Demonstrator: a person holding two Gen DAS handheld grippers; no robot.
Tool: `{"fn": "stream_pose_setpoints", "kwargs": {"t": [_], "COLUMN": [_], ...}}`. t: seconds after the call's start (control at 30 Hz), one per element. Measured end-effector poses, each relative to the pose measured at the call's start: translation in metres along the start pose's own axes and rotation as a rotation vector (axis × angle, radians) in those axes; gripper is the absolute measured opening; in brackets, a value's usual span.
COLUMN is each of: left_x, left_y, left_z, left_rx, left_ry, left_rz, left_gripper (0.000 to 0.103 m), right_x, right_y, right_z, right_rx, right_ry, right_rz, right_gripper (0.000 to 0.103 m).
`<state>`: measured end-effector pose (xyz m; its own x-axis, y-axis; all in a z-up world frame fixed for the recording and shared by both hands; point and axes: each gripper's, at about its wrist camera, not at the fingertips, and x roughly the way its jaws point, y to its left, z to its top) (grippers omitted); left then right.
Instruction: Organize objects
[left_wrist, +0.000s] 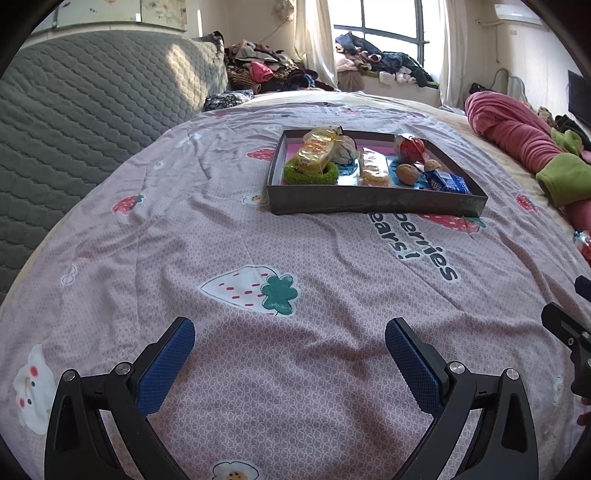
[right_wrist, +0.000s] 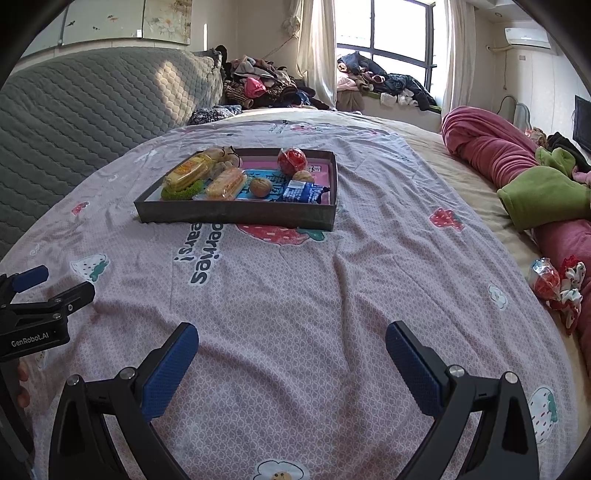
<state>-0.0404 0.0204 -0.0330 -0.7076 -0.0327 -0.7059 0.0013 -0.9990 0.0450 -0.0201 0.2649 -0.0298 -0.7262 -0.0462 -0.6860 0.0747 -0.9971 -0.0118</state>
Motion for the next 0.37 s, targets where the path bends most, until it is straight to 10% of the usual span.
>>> {"fn": "stream_pose_setpoints", "kwargs": {"t": [0.37], "left_x": [0.0047], "left_y": [0.0006], "left_z": [-0.0038], "left_rx": [-0.003], "left_ry": [0.009], "left_rz": [-0.022], "left_gripper": [0.103], "right_x": [0.0036], "right_y": [-0.0039], "right_z": [-0.0034], "right_rx": [0.009], "right_ry": [0.011], "right_rz": [-0.007], "right_gripper": [0.102]}}
